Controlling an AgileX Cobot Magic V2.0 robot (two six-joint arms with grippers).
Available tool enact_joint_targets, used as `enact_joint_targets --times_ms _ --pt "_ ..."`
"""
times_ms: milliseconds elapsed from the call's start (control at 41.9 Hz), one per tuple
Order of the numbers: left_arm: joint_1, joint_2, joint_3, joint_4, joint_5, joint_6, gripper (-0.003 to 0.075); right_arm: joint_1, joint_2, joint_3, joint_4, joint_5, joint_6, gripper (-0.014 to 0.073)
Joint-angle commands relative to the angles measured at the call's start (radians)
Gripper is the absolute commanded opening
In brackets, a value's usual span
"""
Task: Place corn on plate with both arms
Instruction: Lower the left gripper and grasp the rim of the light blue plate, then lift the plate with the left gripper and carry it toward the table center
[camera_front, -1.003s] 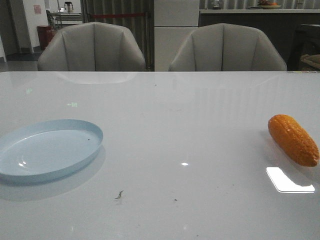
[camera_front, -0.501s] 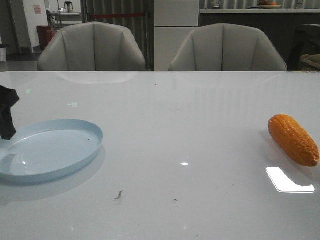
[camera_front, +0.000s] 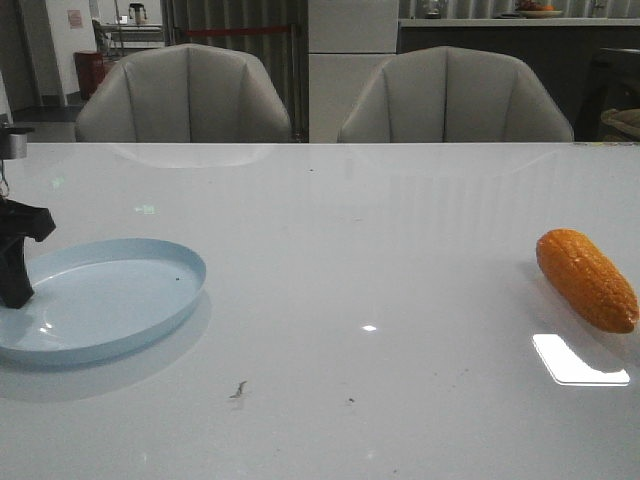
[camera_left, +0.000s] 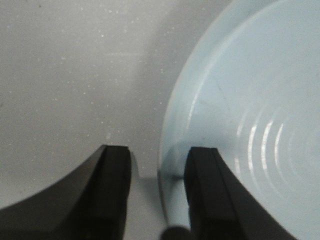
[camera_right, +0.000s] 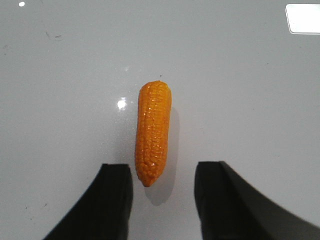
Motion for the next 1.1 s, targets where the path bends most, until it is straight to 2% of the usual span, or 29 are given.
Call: enact_joint_targets --times_ms 0,215,406,668,812,1074 --pt "0.003 -0.036 -0.023 -0.004 -0.015 0.005 0.0228 -0.001 -0.008 -0.032 0.005 -0.064 0.002 0.0413" --pt "0.003 -0.039 -0.054 -0.019 0.014 0.005 0.009 -0.001 -0.008 -0.032 0.005 -0.064 0.002 0.0413" --pt "0.003 -0.039 -0.203 -0.058 0.154 0.005 0.0095 -0.001 -0.008 -0.032 0.005 -0.064 0.002 0.0413" --pt "-0.02 -0.039 -0.415 -0.362 0.235 0.009 0.0095 -0.001 -0.008 -0.032 0.005 -0.064 0.002 0.0413" --pt "-0.092 -0.039 -0.464 -0.43 0.226 0.009 0.0095 -0.001 -0.008 -0.032 0.005 -0.064 0.002 0.0413" --pt "-0.252 -0.002 -0.464 -0.433 0.206 -0.004 0.0095 -0.001 -0.008 -0.032 0.005 -0.064 0.002 0.0413"
